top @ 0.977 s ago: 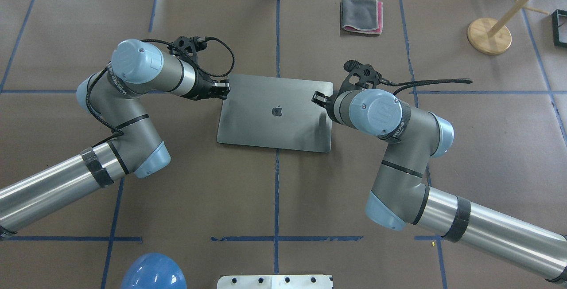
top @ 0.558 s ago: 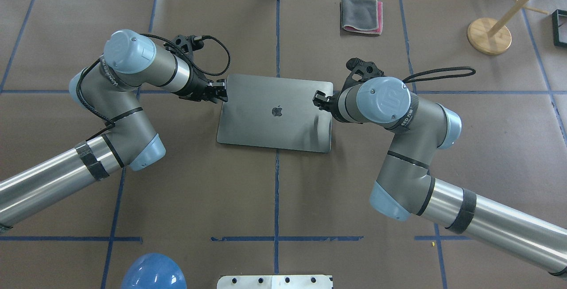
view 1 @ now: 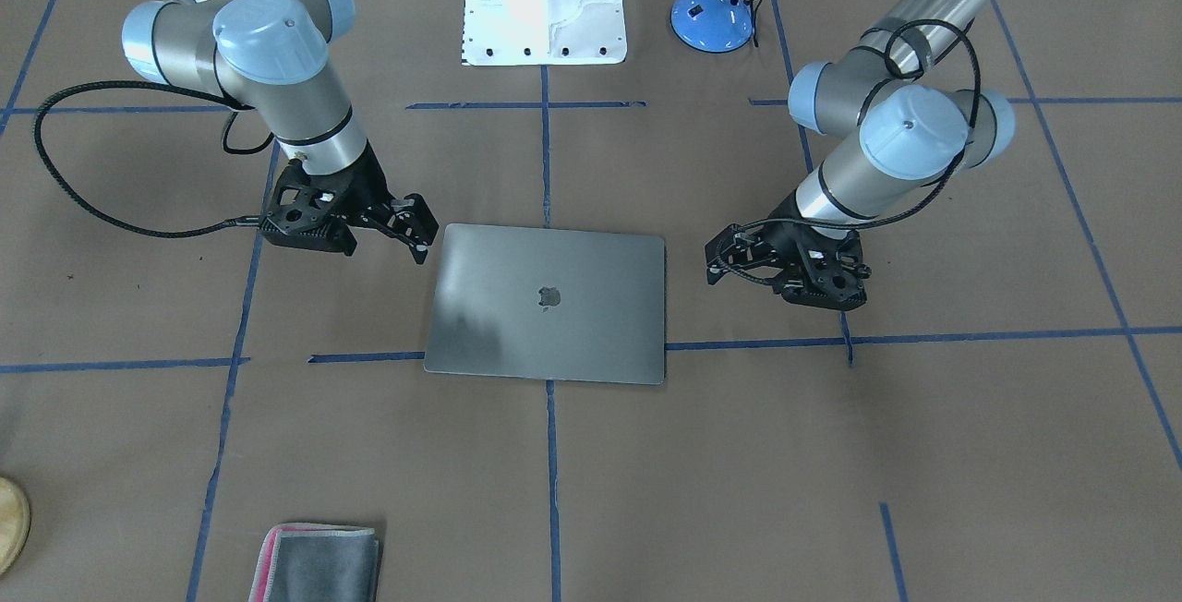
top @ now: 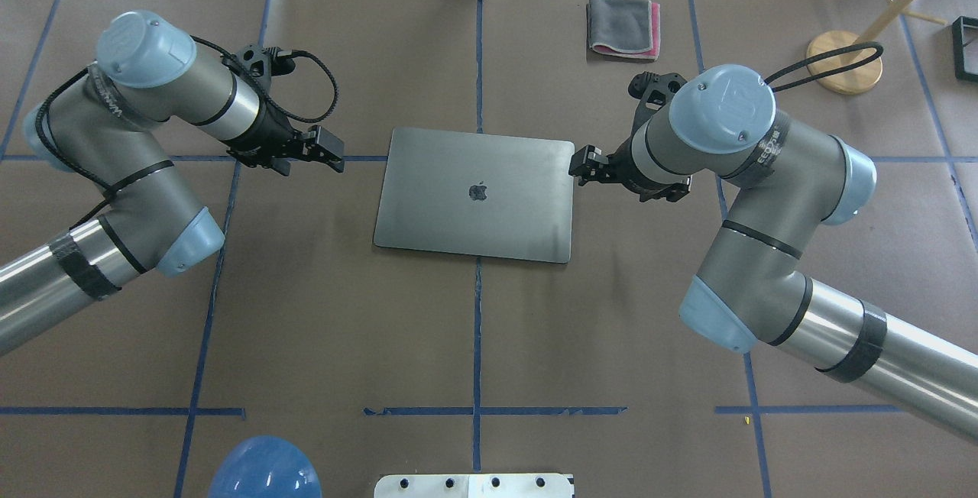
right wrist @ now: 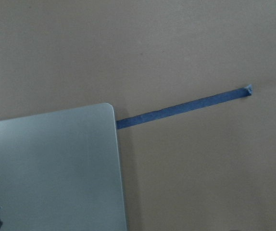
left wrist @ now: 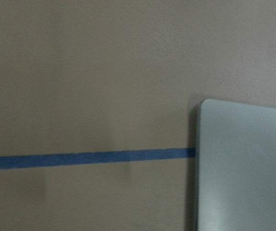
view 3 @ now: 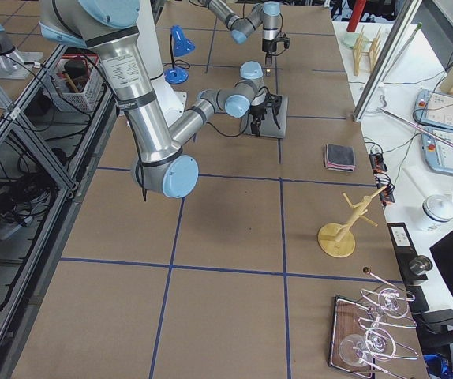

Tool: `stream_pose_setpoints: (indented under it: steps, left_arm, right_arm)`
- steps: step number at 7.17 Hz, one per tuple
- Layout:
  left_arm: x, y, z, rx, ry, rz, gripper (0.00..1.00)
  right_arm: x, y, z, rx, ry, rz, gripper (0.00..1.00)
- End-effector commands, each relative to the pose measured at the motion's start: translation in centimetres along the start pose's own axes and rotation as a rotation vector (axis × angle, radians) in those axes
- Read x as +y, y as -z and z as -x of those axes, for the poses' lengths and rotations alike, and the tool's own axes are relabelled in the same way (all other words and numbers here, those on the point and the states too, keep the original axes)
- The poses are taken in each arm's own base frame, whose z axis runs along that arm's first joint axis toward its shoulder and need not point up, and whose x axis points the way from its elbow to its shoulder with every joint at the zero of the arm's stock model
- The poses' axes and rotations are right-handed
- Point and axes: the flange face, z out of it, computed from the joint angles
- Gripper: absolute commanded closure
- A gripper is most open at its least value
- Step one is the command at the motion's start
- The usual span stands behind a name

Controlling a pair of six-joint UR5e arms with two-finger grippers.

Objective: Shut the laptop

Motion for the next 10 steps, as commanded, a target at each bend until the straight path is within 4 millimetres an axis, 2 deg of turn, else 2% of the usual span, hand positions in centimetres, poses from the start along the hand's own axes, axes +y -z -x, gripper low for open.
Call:
stream_pose_setpoints:
  steps: [1, 2, 3, 4, 5, 6, 7, 8, 9, 10]
  left_arm:
    - [0.6, 6.6, 1.5, -0.169, 0.011, 0.062, 0.01]
    - [1.0, 9.3, 4.1, -0.225, -0.051, 0.069, 0.01]
    - [2.8, 11.5, 10.5, -0.259, -0.150, 0.092, 0.01]
    - [2.1, 15.2, 17.1, -0.274, -0.162, 0.080, 0.01]
    - [2.8, 17.4, 23.9, -0.297, -0.184, 0.090, 0.01]
    - [2.7, 19.4, 29.9, -0.324, -0.258, 0.114, 0.01]
    - [3.5, 21.3, 37.4, -0.316, -0.216, 0.132, 0.01]
    - [5.1, 23.1, 42.2, -0.256, -0.129, 0.120, 0.01]
    - [6.5, 24.1, 43.9, -0.239, -0.095, 0.109, 0.01]
    - [8.8, 23.7, 45.5, -0.238, -0.061, 0.127, 0.01]
  right_arm:
    - [-2.8, 2.3, -5.2, 0.032, 0.107, 0.067, 0.00]
    - [-4.8, 3.6, -9.2, 0.032, 0.154, 0.088, 0.00]
    - [-7.3, 5.2, -14.2, 0.038, 0.199, 0.112, 0.00]
    - [-8.9, 6.5, -19.2, 0.042, 0.254, 0.122, 0.00]
    - [-10.2, 8.0, -25.5, 0.049, 0.314, 0.132, 0.00]
    - [-10.8, 9.2, -31.8, 0.056, 0.371, 0.143, 0.00]
    - [-10.3, 10.0, -37.6, 0.072, 0.444, 0.157, 0.00]
    - [-9.5, 11.5, -42.7, 0.057, 0.462, 0.169, 0.00]
    - [-8.7, 13.9, -47.7, 0.012, 0.389, 0.179, 0.00]
    - [-6.8, 15.0, -52.1, 0.027, 0.294, 0.193, 0.00]
